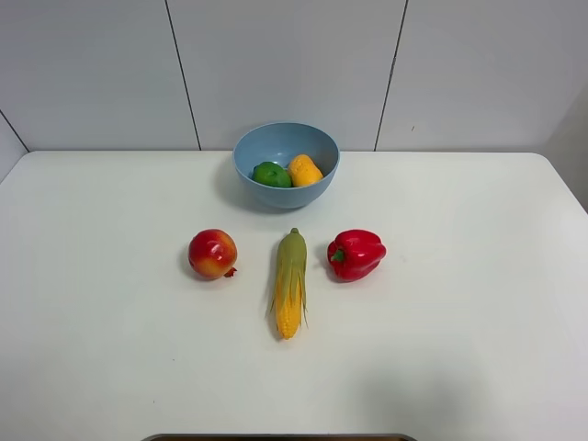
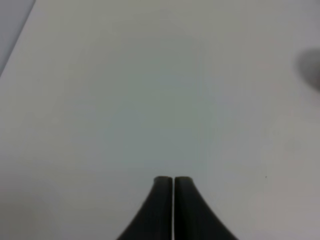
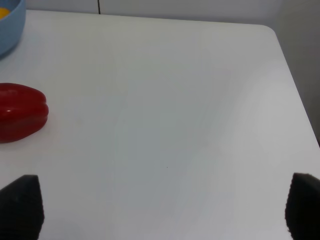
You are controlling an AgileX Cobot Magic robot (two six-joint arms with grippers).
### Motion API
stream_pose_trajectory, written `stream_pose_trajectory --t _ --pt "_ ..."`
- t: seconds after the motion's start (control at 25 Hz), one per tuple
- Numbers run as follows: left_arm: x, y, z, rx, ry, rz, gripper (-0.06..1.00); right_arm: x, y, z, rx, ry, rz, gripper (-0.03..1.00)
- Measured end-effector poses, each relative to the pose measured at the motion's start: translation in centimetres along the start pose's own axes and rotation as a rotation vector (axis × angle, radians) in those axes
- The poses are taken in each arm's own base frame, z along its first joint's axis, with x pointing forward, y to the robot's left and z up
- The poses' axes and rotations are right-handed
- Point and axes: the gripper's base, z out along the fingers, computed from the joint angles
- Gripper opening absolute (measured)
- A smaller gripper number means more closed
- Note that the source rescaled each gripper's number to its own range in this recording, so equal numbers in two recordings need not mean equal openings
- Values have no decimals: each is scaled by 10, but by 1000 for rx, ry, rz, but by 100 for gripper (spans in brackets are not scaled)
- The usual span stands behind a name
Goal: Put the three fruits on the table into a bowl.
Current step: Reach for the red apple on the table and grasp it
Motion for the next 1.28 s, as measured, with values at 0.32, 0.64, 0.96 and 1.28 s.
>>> stream_pose_trajectory --t 0.32,0.64,0.96,1.28 --pt "0 0 0 0 0 0 0 0 0 0 0 0 0 100" --pt "0 0 0 0 0 0 0 0 0 0 0 0 0 100" --pt "0 0 0 0 0 0 0 0 0 0 1 0 9 100" --pt "0 0 0 0 0 0 0 0 -4 0 46 -1 49 61"
